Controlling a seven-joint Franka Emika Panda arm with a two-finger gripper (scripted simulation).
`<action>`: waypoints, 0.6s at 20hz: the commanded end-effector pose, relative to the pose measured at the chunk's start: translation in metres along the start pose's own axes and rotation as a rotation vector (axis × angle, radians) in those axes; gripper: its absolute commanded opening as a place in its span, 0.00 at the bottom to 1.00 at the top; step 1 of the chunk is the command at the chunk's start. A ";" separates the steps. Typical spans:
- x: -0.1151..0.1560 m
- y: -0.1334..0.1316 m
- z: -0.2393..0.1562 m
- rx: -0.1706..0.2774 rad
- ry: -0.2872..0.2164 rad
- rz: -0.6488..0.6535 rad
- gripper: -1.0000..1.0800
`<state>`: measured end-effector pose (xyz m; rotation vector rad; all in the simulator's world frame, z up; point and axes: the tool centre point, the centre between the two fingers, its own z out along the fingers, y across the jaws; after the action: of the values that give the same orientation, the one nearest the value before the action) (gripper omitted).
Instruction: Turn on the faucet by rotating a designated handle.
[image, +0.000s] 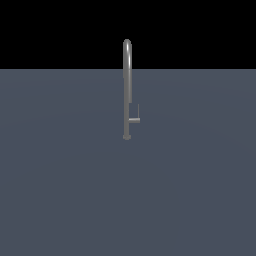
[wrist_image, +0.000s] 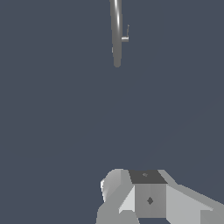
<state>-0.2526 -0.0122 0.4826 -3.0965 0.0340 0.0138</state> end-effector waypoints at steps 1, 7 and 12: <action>0.000 0.000 -0.006 0.011 0.017 0.004 0.00; 0.000 -0.002 -0.034 0.050 0.087 0.018 0.00; -0.002 0.000 -0.069 0.113 0.170 0.039 0.00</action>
<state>-0.2531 -0.0136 0.5405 -2.9986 0.0865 -0.2026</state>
